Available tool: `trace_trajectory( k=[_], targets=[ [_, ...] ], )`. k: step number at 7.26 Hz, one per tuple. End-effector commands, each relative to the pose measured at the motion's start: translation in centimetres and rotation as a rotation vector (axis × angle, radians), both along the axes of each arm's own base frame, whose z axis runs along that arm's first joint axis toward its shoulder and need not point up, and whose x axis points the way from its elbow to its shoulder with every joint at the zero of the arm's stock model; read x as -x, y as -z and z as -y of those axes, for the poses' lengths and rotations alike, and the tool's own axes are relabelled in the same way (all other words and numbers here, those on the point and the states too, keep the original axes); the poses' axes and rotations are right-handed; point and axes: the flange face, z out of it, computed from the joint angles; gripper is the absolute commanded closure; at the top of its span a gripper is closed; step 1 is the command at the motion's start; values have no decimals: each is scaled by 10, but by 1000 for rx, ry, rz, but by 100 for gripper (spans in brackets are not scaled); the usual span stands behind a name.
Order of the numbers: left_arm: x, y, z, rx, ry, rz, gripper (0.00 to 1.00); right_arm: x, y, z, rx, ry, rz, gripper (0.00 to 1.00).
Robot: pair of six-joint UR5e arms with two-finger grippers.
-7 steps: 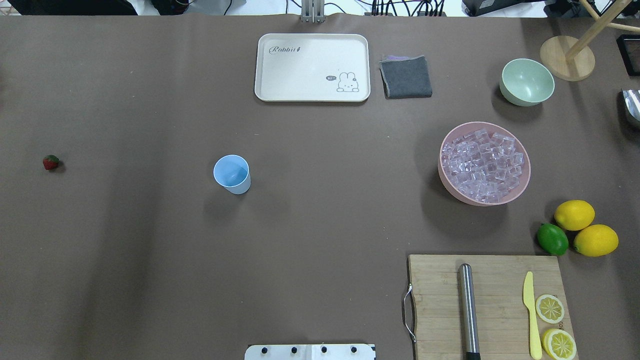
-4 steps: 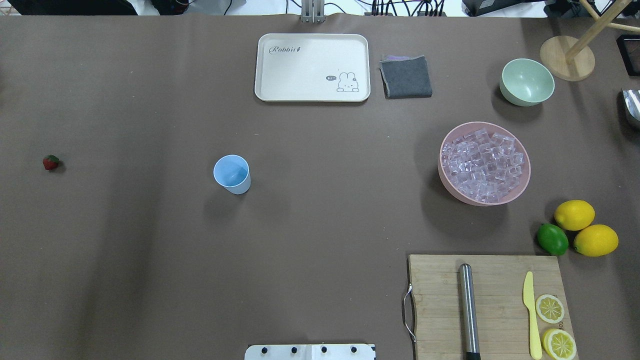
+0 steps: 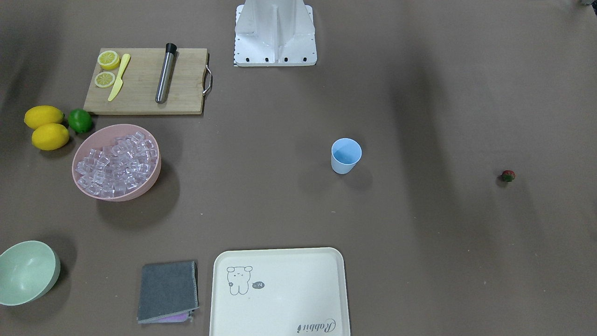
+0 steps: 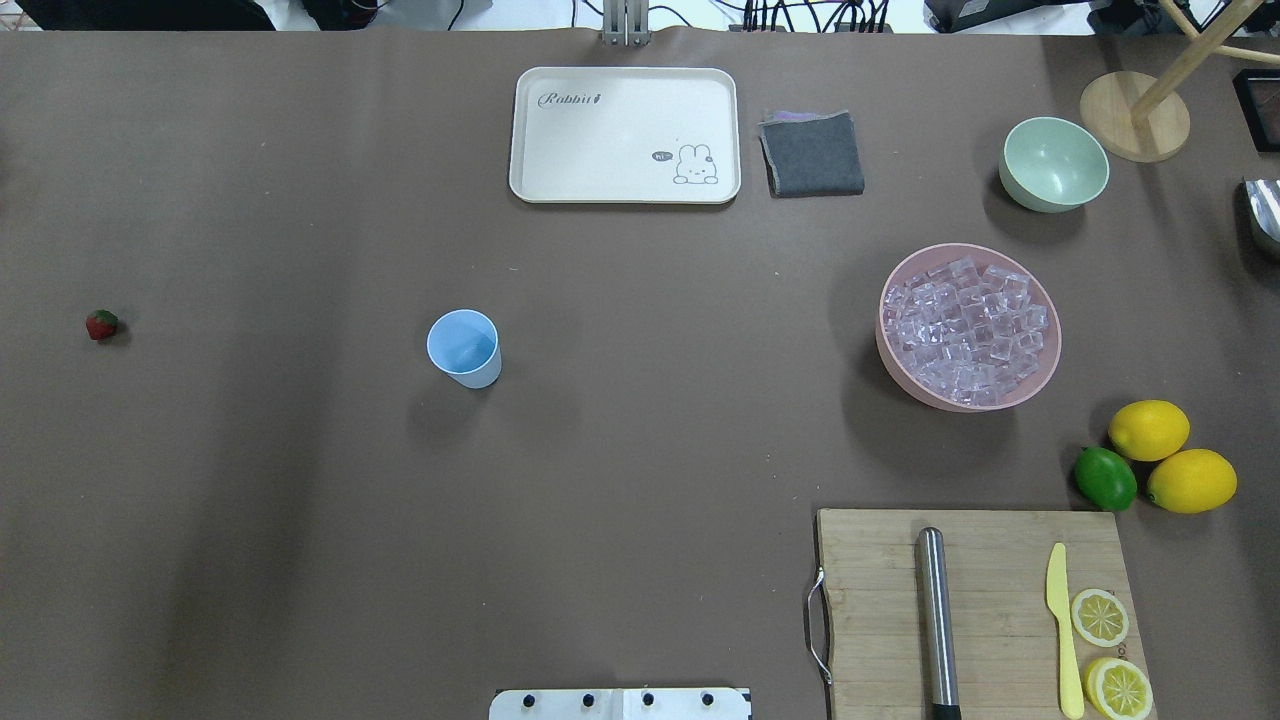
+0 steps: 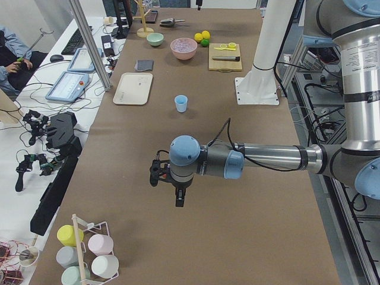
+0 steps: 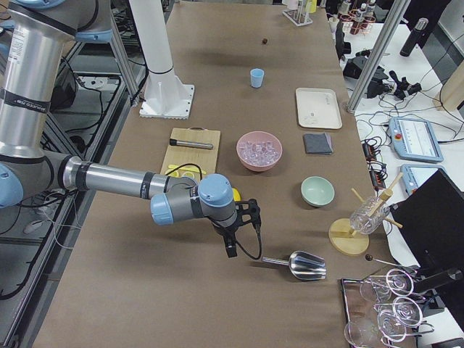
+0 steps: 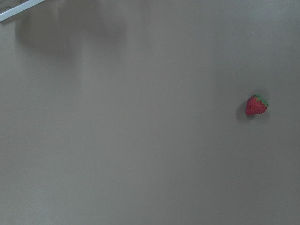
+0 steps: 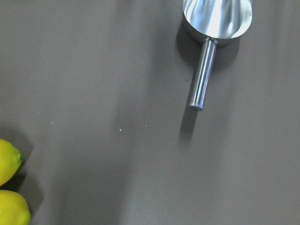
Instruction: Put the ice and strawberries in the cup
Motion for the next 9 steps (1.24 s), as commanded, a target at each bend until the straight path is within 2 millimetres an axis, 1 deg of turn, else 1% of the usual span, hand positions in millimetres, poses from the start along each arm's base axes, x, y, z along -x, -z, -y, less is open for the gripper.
trace_trajectory(
  k=[1,2,3,4,5,6,7,8,9],
  targets=[
    [1,30,32,-109,1,-3,2,0,13,12,-65,-36,7,0],
    [-1,32,32,-114,-10,-30,2,1,27,26,-11,-123,40,0],
    [-5,40,31,-137,-23,-92,2,12,48,39,10,-160,69,0],
    [-9,44,31,-168,-34,-131,2,36,67,55,30,-161,93,0],
    [-13,43,32,-150,-32,-136,2,65,90,68,67,-183,121,0],
    [-15,38,32,-142,-34,-136,2,96,119,77,78,-194,142,0],
    [-18,32,33,-131,-41,-137,2,137,151,84,115,-219,160,0],
    [-21,32,33,-135,-47,-131,2,175,182,92,143,-234,173,0],
    [-21,32,33,-135,-47,-129,2,212,219,102,176,-251,161,0]
  ],
)
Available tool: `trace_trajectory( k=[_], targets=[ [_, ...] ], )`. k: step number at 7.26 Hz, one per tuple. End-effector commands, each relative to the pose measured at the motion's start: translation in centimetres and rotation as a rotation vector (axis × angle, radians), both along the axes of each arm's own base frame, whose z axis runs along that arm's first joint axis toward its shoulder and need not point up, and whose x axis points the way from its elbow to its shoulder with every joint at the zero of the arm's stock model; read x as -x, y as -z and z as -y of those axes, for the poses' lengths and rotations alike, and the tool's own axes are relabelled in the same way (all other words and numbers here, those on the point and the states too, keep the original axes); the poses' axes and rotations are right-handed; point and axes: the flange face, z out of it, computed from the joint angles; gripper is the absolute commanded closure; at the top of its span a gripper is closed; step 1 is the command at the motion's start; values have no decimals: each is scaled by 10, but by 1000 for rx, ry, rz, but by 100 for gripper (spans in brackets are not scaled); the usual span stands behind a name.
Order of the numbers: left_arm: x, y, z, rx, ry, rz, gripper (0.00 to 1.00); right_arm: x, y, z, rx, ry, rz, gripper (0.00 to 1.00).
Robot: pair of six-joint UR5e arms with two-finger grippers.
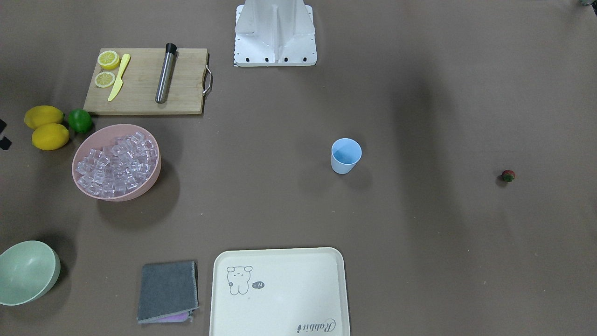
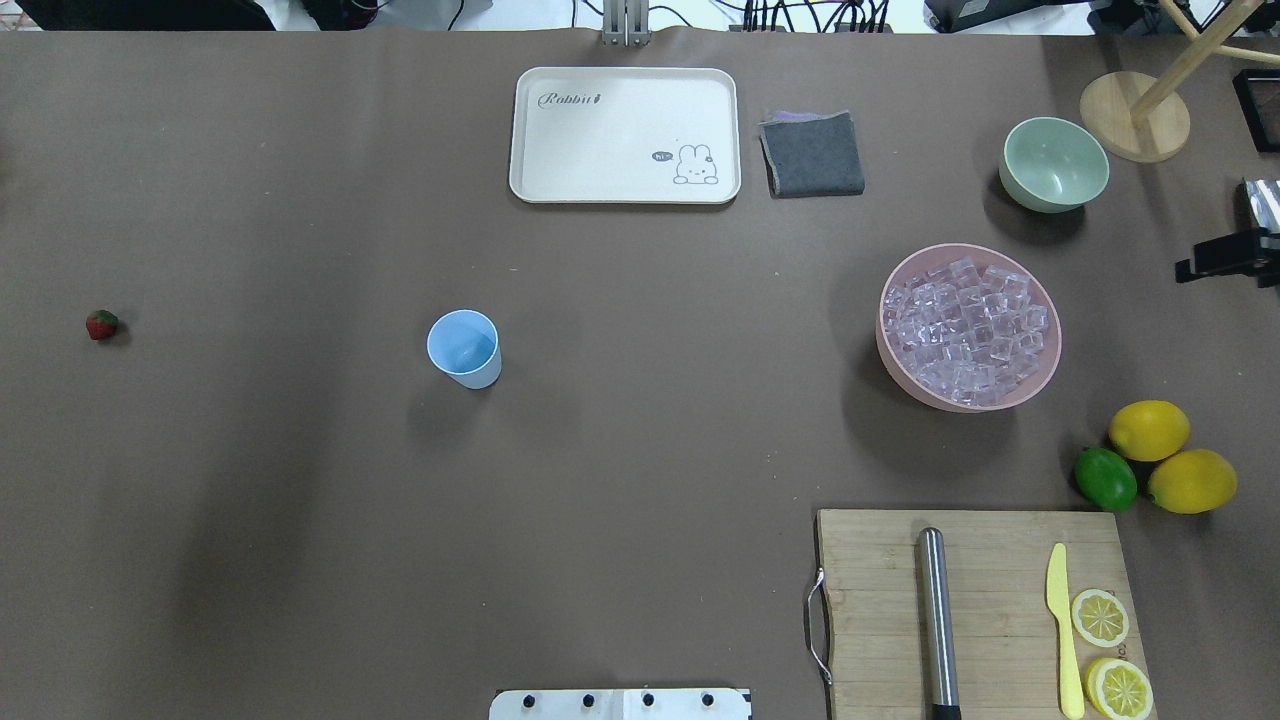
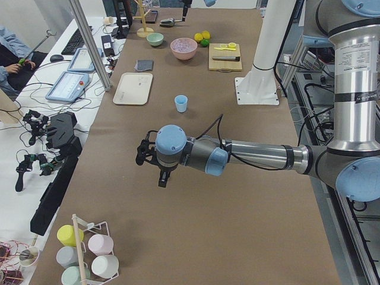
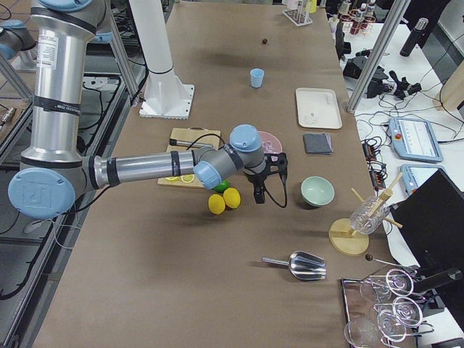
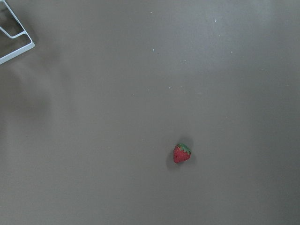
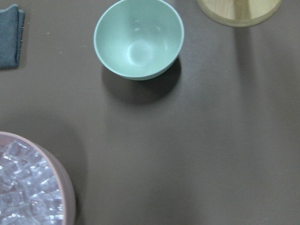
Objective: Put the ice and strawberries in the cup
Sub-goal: 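Reach the right gripper down into the pink bowl of ice cubes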
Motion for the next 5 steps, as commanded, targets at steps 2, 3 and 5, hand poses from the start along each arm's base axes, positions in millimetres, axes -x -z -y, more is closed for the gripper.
trace_trajectory(
  k=[2,3,5],
  targets=[
    [-2,-2,-1,2,-4,3,2,140,116,11,91,-46,-88,0],
    [-2,-4,-1,5,-4,3,2,183,129,-2,93,-67,-107,0],
    [-2,-5,-1,7,-4,4,2,217,134,-22,145,-120,-94,2]
  ],
)
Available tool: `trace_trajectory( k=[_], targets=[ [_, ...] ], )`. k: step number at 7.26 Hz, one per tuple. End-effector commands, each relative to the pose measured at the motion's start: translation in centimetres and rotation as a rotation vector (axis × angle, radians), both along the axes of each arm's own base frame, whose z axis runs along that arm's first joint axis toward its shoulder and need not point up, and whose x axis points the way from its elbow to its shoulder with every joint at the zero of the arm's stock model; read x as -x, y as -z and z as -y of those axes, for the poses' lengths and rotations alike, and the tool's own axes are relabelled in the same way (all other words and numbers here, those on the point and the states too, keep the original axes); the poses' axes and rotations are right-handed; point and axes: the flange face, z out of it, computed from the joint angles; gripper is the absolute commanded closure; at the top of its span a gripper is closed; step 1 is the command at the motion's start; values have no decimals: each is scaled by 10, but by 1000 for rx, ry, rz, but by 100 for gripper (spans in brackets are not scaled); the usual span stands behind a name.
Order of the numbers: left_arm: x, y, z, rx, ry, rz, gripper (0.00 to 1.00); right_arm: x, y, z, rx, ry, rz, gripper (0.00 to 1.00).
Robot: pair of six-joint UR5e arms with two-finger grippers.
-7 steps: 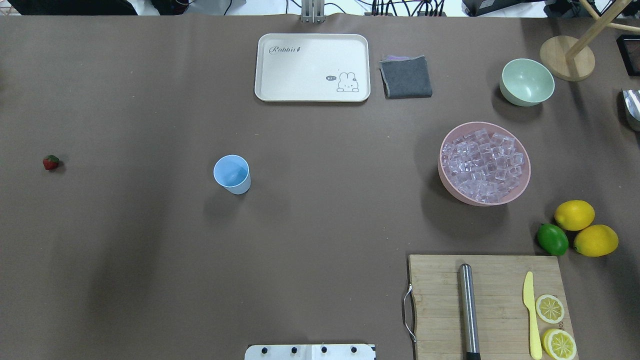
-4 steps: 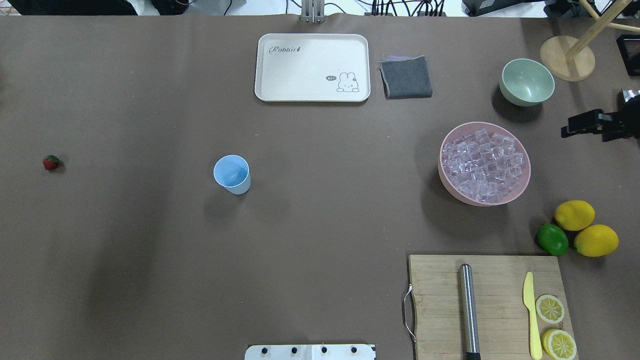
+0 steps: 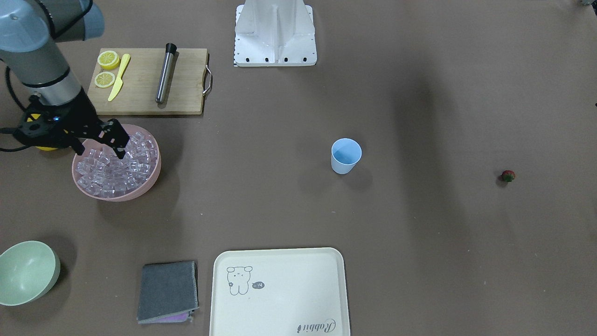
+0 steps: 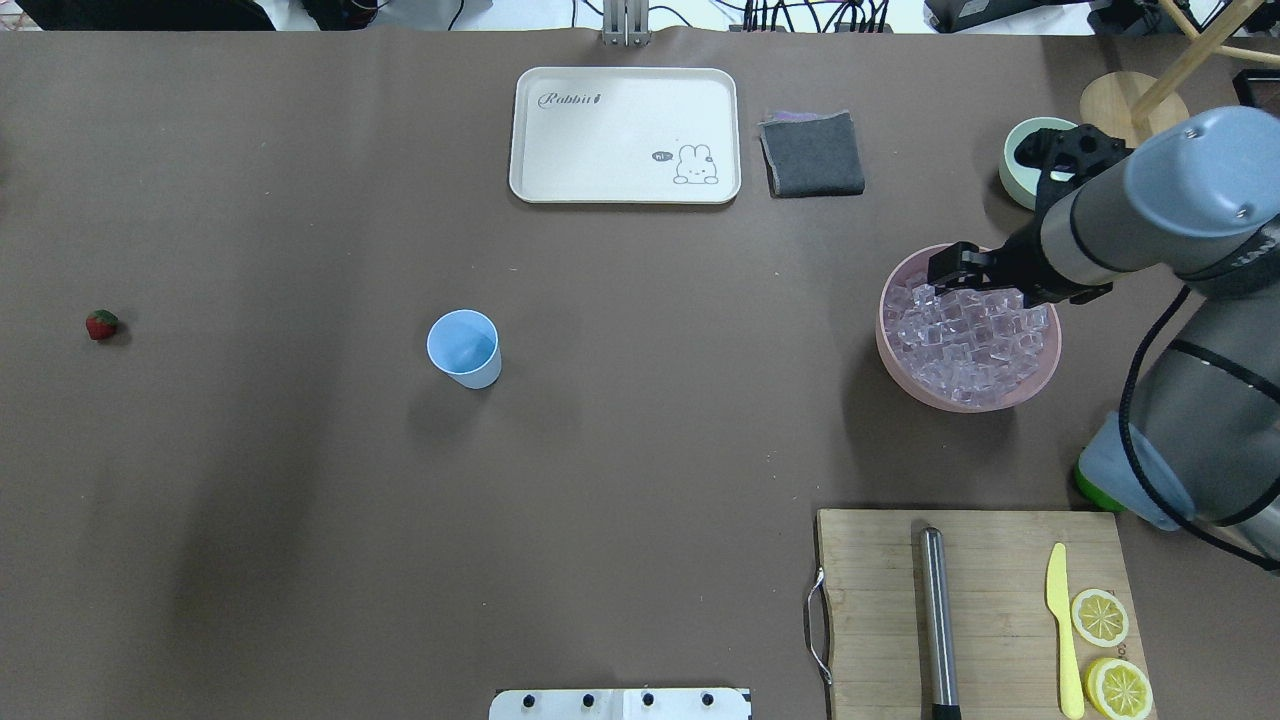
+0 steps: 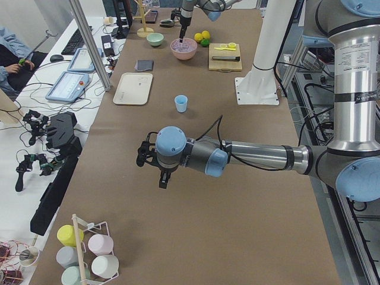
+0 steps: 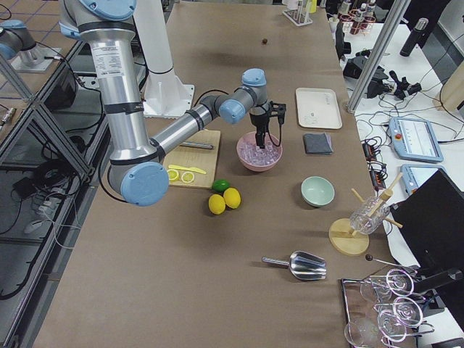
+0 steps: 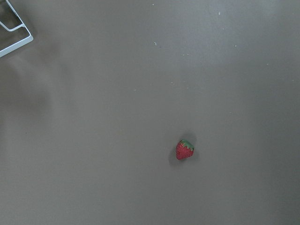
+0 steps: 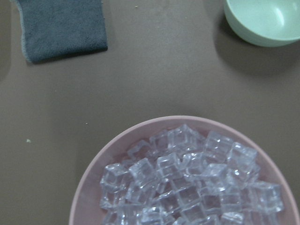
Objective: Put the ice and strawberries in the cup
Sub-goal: 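Reach the right gripper down into the pink bowl of ice cubes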
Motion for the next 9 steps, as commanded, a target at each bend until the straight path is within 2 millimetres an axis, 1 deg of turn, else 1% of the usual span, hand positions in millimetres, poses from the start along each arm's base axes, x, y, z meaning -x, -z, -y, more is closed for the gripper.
trace_trajectory(
  k=[1,2,3,4,6,9],
  targets=[
    [0,-1,0,1,0,1,2,27,2,-19,59,-72,9,6],
    [0,0,0,1,0,-1,2,33,1,-25,98,-126,14,13],
    [0,0,0,1,0,-1,2,40,-6,-31,119,-159,3,17],
    [0,0,0,1,0,-1,2,42,-13,-37,130,-165,-10,20],
    [-1,0,0,0,-2,-1,2,46,-22,-45,153,-170,-19,22],
    [-1,0,0,-1,-1,-1,2,54,-26,-61,149,-144,-32,21]
  ],
)
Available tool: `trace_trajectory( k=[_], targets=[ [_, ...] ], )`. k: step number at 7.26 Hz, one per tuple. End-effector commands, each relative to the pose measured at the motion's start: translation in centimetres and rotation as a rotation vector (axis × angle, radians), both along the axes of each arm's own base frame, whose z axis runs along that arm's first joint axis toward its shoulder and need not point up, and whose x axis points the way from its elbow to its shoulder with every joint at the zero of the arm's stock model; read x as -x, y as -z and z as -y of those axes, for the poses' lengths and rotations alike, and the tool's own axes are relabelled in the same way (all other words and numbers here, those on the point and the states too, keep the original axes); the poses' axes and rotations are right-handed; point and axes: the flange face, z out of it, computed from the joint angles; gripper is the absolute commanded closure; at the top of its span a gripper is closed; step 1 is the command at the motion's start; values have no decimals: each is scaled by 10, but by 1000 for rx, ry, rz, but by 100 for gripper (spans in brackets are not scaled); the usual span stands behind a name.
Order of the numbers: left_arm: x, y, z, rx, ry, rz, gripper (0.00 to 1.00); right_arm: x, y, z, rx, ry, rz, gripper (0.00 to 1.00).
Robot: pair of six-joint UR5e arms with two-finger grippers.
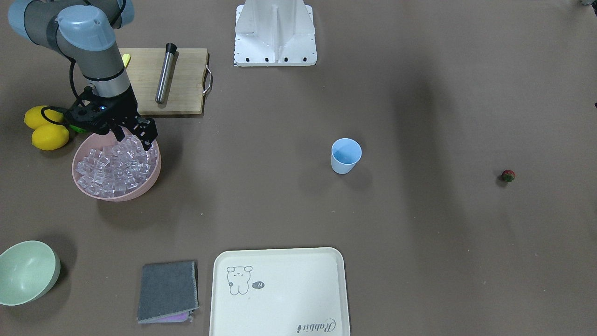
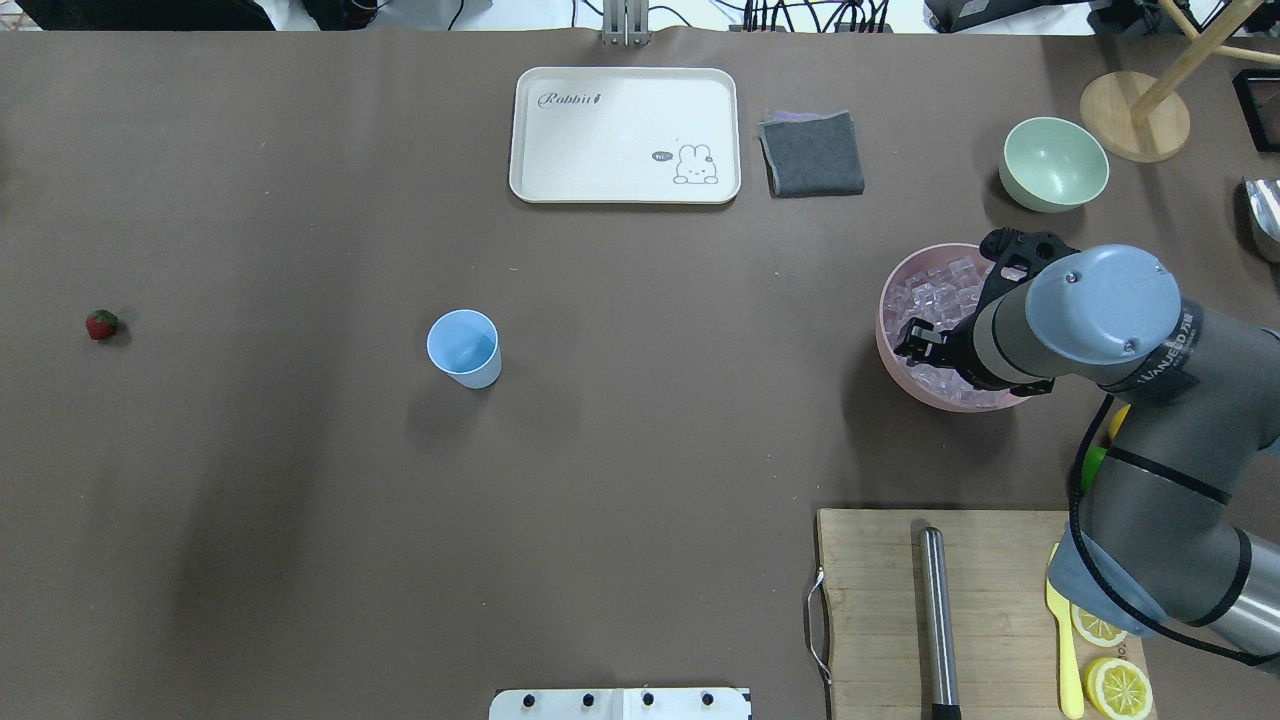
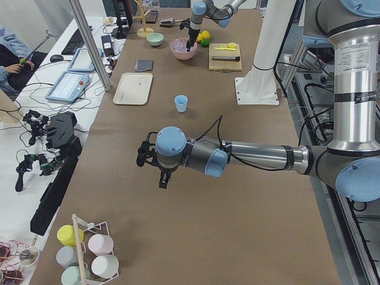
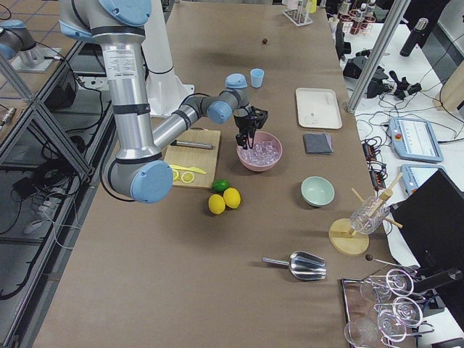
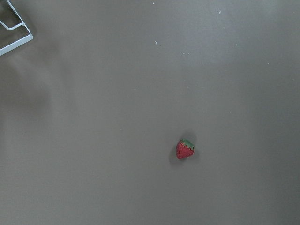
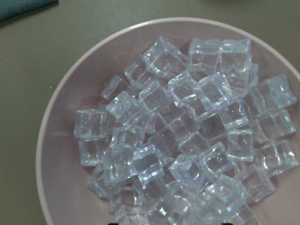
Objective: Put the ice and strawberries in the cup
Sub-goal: 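Close the right gripper on an ice cube and lift it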
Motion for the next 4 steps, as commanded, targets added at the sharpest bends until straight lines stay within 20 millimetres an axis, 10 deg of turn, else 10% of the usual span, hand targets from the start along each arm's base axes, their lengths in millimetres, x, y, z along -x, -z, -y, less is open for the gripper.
trace_trajectory(
  k=[1,2,4],
  targets=[
    [0,0,0,0,0,-1,2,6,-2,-12,-7,18,-10,21],
    [0,2,1,-2,-1,-3,2,9,1,-18,-23,21,-14,30],
    [0,0,0,3,-1,-6,2,5,1,-20,-30,15,-19,100]
  ],
)
